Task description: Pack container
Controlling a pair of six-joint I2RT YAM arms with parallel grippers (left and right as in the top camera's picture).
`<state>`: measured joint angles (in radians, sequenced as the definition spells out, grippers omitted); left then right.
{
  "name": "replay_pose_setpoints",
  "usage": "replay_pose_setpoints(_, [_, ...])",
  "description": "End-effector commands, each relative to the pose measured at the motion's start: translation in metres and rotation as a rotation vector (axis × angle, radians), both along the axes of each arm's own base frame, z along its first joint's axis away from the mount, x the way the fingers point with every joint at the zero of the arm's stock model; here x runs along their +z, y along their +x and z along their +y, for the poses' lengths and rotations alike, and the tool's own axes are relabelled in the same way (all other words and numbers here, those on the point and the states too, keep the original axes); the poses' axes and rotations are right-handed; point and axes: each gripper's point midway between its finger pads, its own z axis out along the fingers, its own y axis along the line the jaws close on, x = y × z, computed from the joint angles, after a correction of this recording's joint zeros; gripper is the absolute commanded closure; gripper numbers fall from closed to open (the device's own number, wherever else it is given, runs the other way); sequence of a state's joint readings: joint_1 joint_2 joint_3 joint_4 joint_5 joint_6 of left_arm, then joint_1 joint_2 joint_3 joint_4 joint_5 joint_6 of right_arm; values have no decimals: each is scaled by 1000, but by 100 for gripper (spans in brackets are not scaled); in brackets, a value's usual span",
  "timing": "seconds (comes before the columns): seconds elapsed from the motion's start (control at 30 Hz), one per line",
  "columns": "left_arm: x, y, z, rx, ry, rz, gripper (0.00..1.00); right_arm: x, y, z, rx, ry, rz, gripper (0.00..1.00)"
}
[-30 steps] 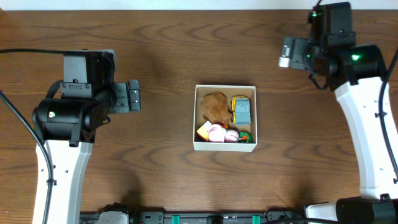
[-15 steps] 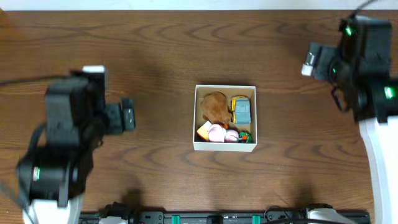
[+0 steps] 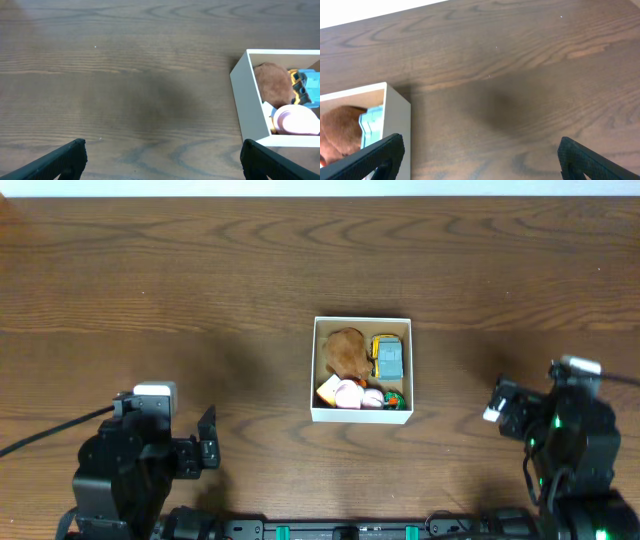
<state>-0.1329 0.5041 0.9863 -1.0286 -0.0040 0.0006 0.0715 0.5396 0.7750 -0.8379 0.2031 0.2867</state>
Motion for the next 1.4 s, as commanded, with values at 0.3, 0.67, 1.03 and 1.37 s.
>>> replay_pose_setpoints(0.3, [-1,-1,0,6,-4,3,2,-10,-15,0,-5,19,-29,1])
replay_pose_setpoints(0.67, [-1,-1,0,5,-4,3,2,-33,-32,-1,-6,10,89,1])
replay_pose_setpoints(1.03, [-1,-1,0,5,-4,3,2,-47,-45,-2,-8,3,166,1])
replay_pose_setpoints(1.37, [-1,-1,0,5,-4,3,2,-26,-40,11,136,-60,-97,1])
